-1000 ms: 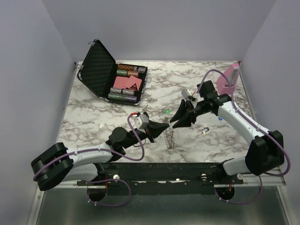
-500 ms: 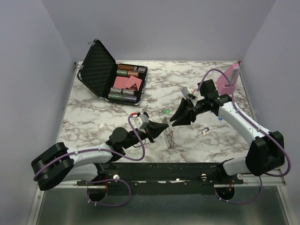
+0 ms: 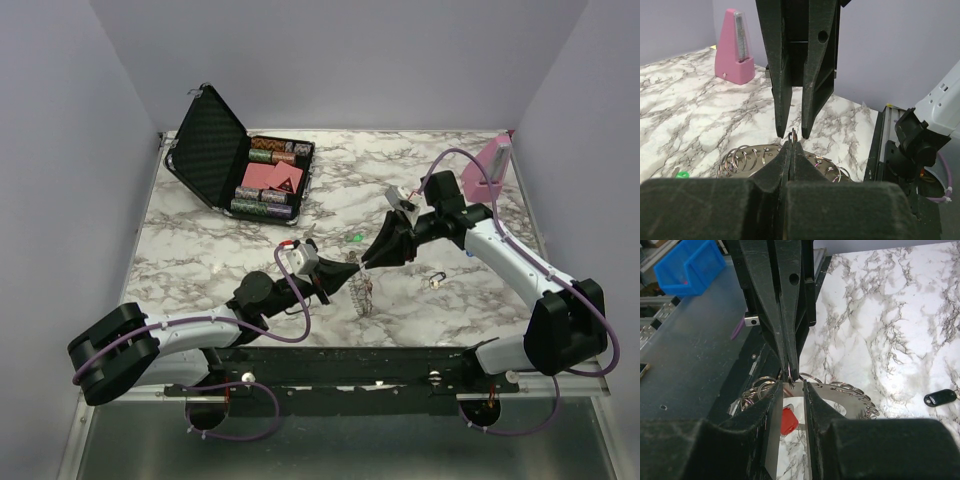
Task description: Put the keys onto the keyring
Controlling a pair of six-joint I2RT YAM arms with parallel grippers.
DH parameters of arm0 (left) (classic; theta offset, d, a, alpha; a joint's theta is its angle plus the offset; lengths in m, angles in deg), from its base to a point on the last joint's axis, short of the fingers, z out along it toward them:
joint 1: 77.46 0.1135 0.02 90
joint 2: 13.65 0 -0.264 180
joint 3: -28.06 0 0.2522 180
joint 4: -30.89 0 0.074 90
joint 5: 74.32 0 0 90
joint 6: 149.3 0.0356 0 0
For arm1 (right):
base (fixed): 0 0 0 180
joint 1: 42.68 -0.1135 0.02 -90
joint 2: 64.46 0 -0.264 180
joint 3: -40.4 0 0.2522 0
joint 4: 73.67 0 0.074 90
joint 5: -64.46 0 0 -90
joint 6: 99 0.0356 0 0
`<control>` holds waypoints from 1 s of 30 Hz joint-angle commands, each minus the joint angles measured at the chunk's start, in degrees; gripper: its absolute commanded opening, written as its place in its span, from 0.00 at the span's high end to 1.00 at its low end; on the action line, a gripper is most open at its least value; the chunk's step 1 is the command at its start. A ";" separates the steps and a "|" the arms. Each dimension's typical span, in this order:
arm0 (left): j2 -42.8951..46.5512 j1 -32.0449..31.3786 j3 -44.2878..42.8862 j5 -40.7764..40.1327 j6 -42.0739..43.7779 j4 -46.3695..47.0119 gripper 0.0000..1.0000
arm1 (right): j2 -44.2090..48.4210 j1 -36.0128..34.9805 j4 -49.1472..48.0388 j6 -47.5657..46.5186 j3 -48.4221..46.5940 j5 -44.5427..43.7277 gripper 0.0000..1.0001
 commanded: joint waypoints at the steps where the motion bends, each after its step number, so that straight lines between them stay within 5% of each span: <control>1: 0.05 -0.36 -0.66 -1.92 -0.19 4.34 1.00 | 0.73 -0.72 -1.16 0.46 0.73 5.60 0.70; 22: -0.56 -0.36 -0.84 -2.98 -0.45 5.04 1.00 | 0.38 -1.95 -0.98 -0.07 0.64 5.16 0.75; 30: -0.92 -0.36 -0.84 -2.80 -0.45 5.13 1.00 | 0.38 -2.03 -0.72 -0.42 0.38 5.25 0.94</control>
